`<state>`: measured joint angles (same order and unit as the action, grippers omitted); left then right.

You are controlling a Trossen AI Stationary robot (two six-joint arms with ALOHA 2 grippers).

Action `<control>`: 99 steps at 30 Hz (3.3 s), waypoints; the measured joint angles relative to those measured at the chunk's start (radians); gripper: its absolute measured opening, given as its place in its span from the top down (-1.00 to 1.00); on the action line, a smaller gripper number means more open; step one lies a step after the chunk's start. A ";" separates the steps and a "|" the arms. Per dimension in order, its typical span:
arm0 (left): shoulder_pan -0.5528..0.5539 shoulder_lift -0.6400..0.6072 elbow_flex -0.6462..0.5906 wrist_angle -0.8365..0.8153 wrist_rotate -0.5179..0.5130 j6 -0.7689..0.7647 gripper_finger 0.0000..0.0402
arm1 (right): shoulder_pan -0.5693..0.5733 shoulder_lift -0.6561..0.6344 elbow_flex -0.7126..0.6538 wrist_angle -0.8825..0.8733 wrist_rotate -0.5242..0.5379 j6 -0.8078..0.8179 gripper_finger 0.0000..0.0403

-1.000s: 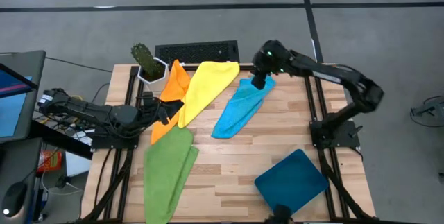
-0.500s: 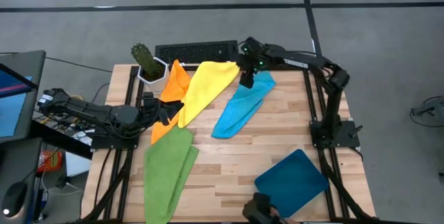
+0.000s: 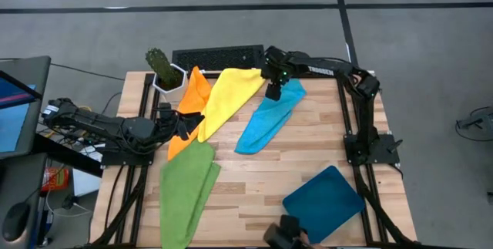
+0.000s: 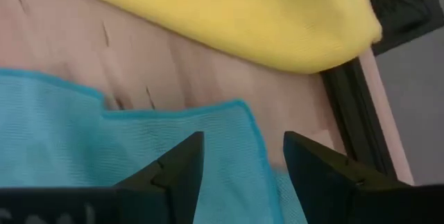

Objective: Fold microfiber towels
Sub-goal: Fold the blue microfiber towel

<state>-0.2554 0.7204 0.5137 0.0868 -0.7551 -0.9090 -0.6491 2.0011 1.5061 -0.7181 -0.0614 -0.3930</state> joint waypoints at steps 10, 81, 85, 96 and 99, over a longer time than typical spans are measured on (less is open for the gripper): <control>0.000 0.000 0.000 0.000 0.008 0.031 -0.15 | 0.007 -0.047 0.114 -0.068 0.133 -0.373 -0.11; 0.182 0.999 0.473 -0.333 0.493 -0.165 -0.15 | 0.075 -0.517 0.112 -0.420 0.053 -0.075 0.13; 0.155 1.038 0.517 -0.431 0.478 -0.245 -0.15 | 0.061 -0.517 0.112 -0.448 0.009 -0.076 0.13; 0.092 1.056 0.509 -0.474 0.375 -0.427 -0.15 | 0.055 -0.517 0.112 -0.464 -0.015 -0.076 0.14; 0.092 1.081 0.510 -0.444 0.372 -0.437 -0.15 | 0.055 -0.517 0.112 -0.464 -0.029 -0.076 0.15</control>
<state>-0.1634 1.8011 1.0241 -0.3569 -0.3829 -1.3462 -0.5938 1.4841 1.6180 -1.1820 -0.0903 -0.4694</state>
